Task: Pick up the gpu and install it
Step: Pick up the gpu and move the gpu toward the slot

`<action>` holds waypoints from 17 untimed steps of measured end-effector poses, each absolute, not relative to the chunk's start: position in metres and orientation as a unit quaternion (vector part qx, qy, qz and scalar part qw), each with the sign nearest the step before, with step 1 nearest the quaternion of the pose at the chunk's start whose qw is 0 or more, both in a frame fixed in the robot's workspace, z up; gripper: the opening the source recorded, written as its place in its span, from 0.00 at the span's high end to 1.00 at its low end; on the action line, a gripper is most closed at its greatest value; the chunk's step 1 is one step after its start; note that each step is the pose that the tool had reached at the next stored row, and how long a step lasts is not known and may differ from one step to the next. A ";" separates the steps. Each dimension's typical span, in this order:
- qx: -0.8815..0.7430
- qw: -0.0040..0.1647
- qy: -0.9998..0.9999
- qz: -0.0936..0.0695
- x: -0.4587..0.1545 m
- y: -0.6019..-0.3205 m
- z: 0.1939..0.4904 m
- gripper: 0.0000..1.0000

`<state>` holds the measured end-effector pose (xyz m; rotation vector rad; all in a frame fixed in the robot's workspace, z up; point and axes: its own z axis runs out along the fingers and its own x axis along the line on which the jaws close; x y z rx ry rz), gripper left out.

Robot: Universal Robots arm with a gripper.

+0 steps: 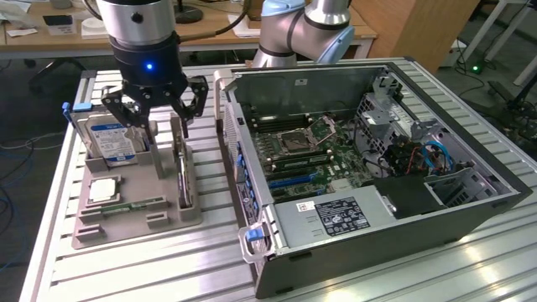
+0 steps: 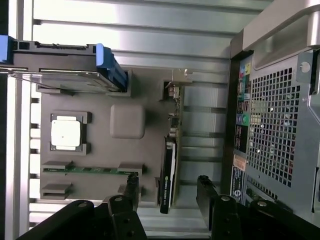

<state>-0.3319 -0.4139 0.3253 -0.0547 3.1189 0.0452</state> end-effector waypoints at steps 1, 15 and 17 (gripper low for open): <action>-0.018 0.011 1.000 0.015 -0.331 -0.414 0.323 0.41; -0.014 0.011 1.000 0.014 -0.326 -0.417 0.298 0.41; -0.014 0.011 1.000 0.014 -0.326 -0.417 0.296 0.41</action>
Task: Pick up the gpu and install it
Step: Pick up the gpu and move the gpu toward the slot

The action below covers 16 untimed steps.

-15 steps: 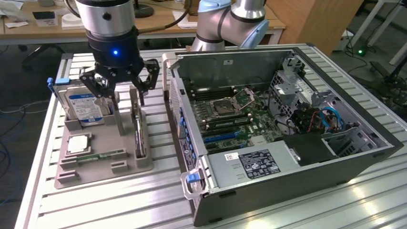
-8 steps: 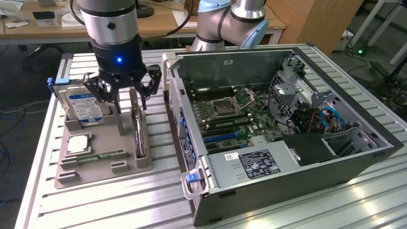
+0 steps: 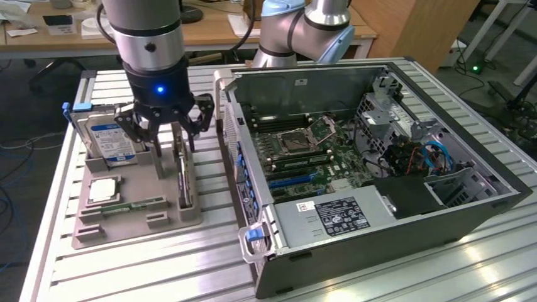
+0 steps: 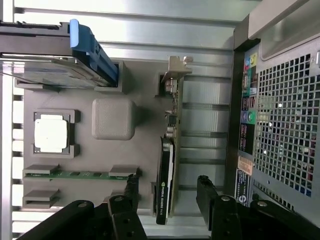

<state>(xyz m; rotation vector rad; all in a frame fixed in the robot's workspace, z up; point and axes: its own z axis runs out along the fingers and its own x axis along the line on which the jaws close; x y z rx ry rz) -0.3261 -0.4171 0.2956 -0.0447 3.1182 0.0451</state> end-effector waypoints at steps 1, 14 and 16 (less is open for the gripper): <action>-0.014 0.011 1.000 0.014 -0.326 -0.418 0.295 0.41; -0.014 0.011 1.000 0.007 -0.325 -0.418 0.283 0.34; -0.014 0.011 1.000 0.007 -0.325 -0.418 0.279 0.34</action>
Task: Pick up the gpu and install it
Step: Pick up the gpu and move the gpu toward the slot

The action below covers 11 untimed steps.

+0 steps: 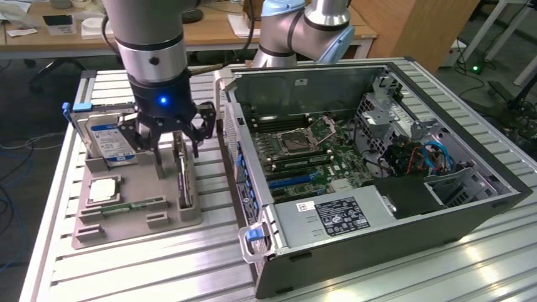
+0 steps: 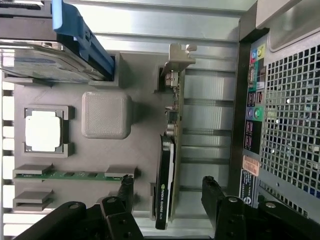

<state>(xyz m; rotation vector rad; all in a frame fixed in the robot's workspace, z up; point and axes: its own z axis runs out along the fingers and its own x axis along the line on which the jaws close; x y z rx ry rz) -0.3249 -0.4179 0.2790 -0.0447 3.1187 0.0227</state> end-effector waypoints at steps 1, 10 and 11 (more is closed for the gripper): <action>-0.014 0.011 1.000 0.007 -0.325 -0.418 0.277 0.34; -0.014 0.011 1.000 0.007 -0.323 -0.418 0.261 0.34; -0.014 0.011 1.000 0.007 -0.323 -0.418 0.259 0.34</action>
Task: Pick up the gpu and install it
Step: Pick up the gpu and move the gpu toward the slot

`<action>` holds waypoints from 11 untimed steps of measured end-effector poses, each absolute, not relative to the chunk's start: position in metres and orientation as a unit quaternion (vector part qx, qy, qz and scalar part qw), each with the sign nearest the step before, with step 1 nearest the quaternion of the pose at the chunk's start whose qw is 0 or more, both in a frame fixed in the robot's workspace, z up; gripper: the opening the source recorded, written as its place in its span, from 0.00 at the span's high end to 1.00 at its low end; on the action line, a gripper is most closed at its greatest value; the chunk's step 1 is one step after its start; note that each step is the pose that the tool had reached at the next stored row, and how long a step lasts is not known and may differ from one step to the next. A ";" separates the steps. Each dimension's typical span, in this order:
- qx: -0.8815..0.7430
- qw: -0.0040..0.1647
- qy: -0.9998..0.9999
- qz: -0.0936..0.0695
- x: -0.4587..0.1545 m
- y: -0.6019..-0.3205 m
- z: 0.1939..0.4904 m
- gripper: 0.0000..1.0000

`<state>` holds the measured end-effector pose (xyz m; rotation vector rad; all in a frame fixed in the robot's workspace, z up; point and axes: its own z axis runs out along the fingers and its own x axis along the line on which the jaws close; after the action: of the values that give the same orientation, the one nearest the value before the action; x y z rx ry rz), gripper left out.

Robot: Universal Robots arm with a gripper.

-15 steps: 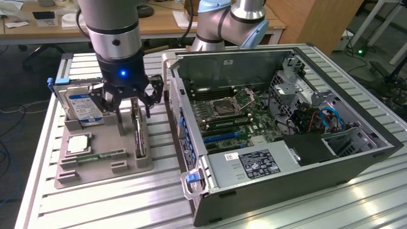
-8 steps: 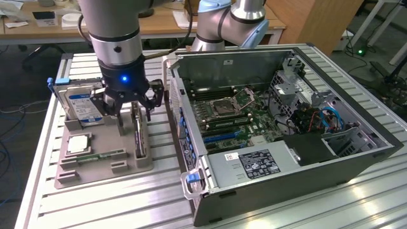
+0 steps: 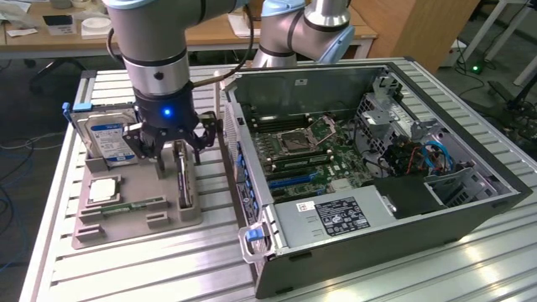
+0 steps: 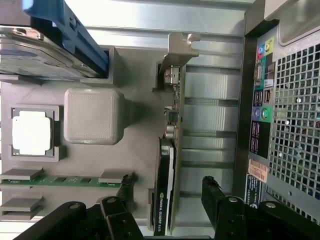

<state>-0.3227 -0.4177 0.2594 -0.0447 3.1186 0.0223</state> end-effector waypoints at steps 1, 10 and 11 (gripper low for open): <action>-0.014 0.011 1.000 0.007 -0.322 -0.417 0.258 0.34; 0.000 0.011 1.000 0.007 -0.321 -0.417 0.245 0.34; 0.001 0.011 1.000 0.007 -0.321 -0.417 0.243 0.34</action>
<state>-0.3213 -0.4168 0.2428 0.0040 3.1186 0.0215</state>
